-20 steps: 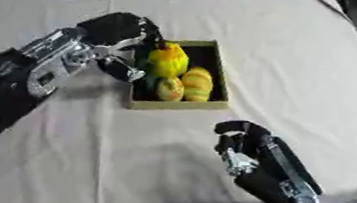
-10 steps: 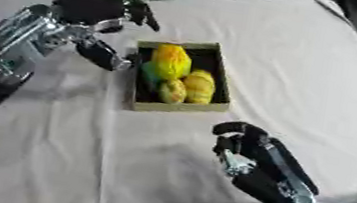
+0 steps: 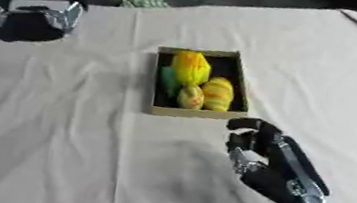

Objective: Pick up objects on the table and place them in the box.

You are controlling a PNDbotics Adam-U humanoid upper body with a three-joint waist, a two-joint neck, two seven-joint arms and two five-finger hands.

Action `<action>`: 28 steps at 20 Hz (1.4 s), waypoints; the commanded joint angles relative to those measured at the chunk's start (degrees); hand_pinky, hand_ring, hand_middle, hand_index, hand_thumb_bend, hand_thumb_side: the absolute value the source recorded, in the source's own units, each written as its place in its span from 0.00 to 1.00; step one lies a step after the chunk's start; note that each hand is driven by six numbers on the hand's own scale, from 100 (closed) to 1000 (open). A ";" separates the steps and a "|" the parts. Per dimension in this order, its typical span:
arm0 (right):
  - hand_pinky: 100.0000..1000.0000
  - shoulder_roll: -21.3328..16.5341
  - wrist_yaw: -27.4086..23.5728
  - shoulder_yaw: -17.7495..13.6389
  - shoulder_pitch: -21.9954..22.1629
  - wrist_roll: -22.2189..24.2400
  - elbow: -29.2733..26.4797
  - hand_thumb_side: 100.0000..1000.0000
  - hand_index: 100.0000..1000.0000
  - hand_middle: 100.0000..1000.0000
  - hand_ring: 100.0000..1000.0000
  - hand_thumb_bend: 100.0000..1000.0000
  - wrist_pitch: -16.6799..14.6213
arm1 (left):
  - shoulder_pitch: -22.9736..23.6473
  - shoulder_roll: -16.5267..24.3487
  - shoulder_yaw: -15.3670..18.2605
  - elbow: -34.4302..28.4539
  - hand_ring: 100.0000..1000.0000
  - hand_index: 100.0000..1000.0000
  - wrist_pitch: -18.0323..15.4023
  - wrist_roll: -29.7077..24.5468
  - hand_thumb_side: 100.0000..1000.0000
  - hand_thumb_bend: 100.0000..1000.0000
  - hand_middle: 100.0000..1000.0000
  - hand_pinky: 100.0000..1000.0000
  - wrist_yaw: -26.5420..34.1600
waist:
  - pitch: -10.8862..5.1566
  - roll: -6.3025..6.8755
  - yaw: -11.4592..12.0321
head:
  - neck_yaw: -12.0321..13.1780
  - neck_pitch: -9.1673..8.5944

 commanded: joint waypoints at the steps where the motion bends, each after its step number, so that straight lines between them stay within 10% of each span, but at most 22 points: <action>1: 0.57 -0.46 0.63 -2.06 -0.21 -2.14 -1.26 0.20 0.71 0.66 0.57 0.00 -0.63 | 3.95 -1.56 3.38 -2.71 0.63 0.76 -1.32 5.08 0.28 0.00 0.62 0.71 4.39 | -0.89 -0.16 1.04 | -0.18 0.27; 13: 0.57 0.33 0.33 -5.88 2.18 -7.26 -2.50 0.26 0.72 0.66 0.57 0.00 -2.20 | 21.28 -16.69 3.84 -0.76 0.60 0.75 1.96 15.10 0.42 0.00 0.59 0.70 6.90 | -1.59 -0.86 6.77 | 1.19 0.27; 28: 0.57 0.77 0.30 -6.13 3.99 -9.06 -2.20 0.25 0.74 0.66 0.57 0.00 -2.04 | 22.50 -21.43 2.23 6.53 0.58 0.75 0.81 16.62 0.46 0.00 0.58 0.69 5.77 | -2.09 -1.57 6.71 | 1.72 0.27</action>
